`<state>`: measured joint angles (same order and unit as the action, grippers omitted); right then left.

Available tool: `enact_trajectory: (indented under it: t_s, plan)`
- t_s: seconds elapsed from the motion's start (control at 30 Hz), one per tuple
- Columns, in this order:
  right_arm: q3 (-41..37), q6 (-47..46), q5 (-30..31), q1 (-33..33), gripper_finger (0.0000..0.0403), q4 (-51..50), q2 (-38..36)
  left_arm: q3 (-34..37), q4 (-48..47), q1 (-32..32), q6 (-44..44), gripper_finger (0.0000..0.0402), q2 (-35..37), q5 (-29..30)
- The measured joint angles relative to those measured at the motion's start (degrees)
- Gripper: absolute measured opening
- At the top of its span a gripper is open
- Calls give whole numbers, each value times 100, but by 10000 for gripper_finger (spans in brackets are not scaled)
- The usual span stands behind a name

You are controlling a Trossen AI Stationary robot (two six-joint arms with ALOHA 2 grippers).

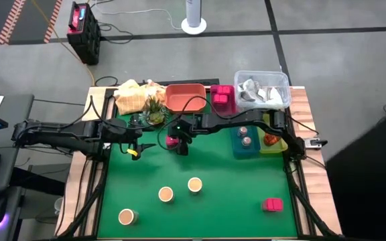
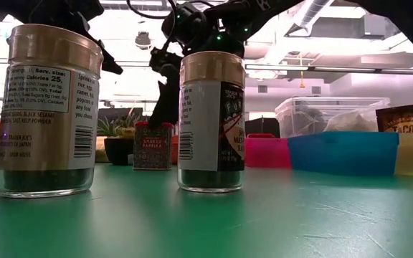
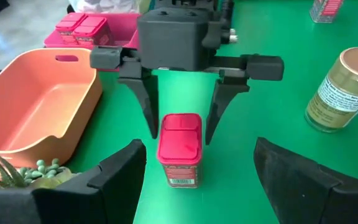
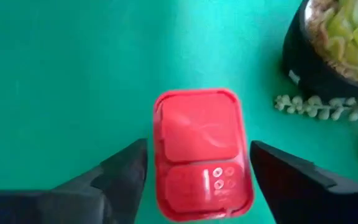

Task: Sort spices by type
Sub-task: Put the red seasoning can into the pink bin

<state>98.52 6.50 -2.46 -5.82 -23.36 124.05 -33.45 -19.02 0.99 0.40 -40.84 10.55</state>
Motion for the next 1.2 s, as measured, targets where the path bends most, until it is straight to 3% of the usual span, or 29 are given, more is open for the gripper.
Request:
enact_trajectory:
  t_s: [0.3, 0.47, 0.6, 0.87, 1.0, 1.2]
  plan:
    - [0, 4, 2, 11, 245, -130, 68, 0, -95, 0, -20, 286, 2, 4]
    - [-7, 35, 32, -7, 244, -445, -109, 0, -147, 0, -87, 286, 2, 28]
    - [-11, 238, 642, -56, 244, -1163, -670, -2, -390, 0, -195, 286, 2, 33]
    - [-7, 172, 2482, -308, 244, -3215, -1709, -2, -553, 0, -320, 286, 0, 44]
    - [-229, 211, 2596, -641, 244, -3631, -1974, -2, -382, 0, -217, 286, 2, 45]
    - [-1326, 527, 2605, -1139, 244, -2910, -2446, -2, -346, 0, -218, 286, 2, 46]
